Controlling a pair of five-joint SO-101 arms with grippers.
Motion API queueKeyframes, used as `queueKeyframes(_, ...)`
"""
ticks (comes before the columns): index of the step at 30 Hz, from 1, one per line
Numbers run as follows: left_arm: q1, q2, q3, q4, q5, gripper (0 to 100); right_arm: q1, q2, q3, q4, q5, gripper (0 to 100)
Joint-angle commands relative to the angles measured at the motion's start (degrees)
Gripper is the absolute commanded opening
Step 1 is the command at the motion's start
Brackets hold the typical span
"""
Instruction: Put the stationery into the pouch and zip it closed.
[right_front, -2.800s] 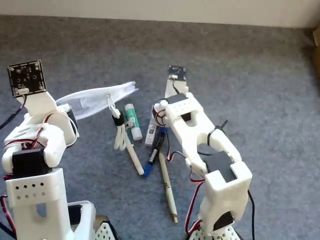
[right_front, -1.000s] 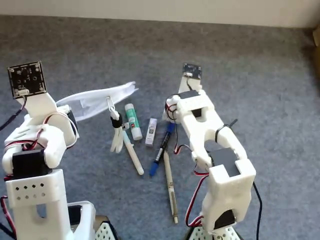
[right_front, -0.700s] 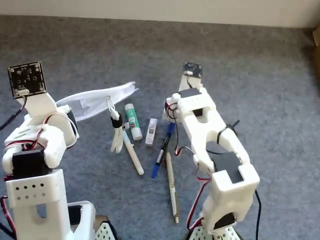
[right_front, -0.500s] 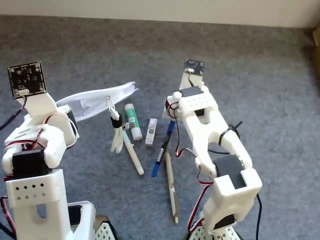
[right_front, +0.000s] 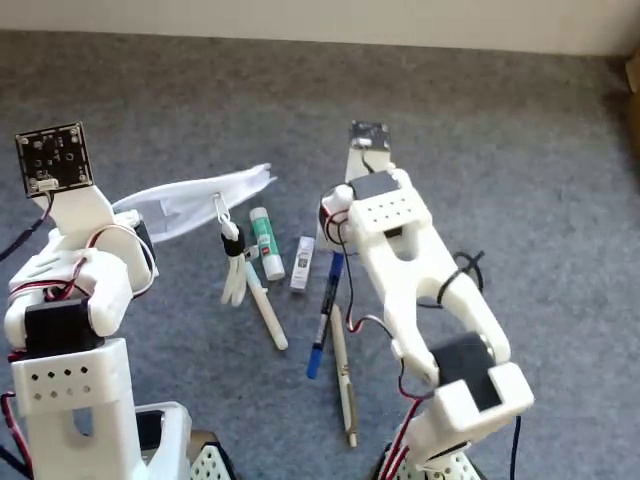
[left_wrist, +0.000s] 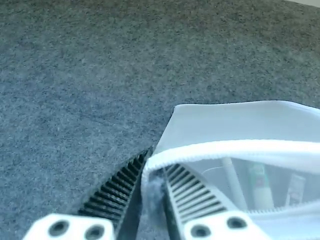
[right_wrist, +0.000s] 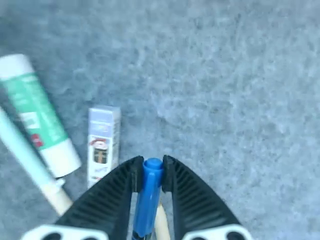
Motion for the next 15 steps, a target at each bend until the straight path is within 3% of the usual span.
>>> queueKeyframes(1, -1.0, 1.0, 0.7, -0.4, 0.6, 1, -1.0, -7.6, 2.2, 0.8, 1.2, 0.5)
queueKeyframes(15, -0.9, 1.0, 0.7, -0.4, 0.6, 1, -1.3, -24.6, 9.6, 0.8, 1.3, 0.5)
